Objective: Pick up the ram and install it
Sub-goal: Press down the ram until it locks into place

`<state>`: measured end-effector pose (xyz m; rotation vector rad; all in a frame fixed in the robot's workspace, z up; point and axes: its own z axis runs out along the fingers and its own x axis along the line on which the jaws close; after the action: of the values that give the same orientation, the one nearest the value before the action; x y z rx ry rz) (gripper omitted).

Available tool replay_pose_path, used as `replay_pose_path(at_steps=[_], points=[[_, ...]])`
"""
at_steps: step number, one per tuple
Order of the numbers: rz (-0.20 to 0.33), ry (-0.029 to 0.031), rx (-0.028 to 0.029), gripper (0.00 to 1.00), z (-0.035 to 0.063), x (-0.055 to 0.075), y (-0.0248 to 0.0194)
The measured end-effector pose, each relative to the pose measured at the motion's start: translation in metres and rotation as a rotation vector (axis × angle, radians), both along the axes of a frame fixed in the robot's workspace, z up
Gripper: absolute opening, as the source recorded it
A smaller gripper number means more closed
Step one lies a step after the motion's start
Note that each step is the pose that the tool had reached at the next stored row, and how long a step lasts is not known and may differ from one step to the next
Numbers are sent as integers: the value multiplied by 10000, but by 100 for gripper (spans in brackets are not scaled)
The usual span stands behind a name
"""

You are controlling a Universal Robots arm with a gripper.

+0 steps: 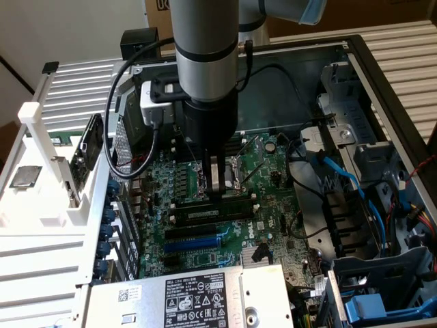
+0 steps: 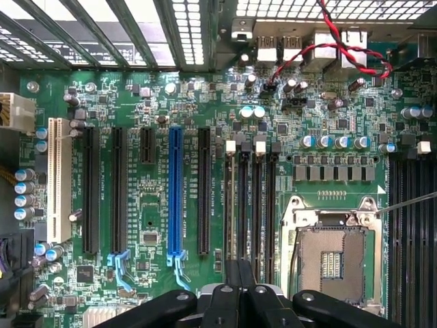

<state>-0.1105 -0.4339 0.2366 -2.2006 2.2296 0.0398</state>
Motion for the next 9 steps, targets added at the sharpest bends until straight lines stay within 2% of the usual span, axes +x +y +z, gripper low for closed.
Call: replay_pose_path(at_steps=[9], points=[[0,1,-1,10,-43,0,2]])
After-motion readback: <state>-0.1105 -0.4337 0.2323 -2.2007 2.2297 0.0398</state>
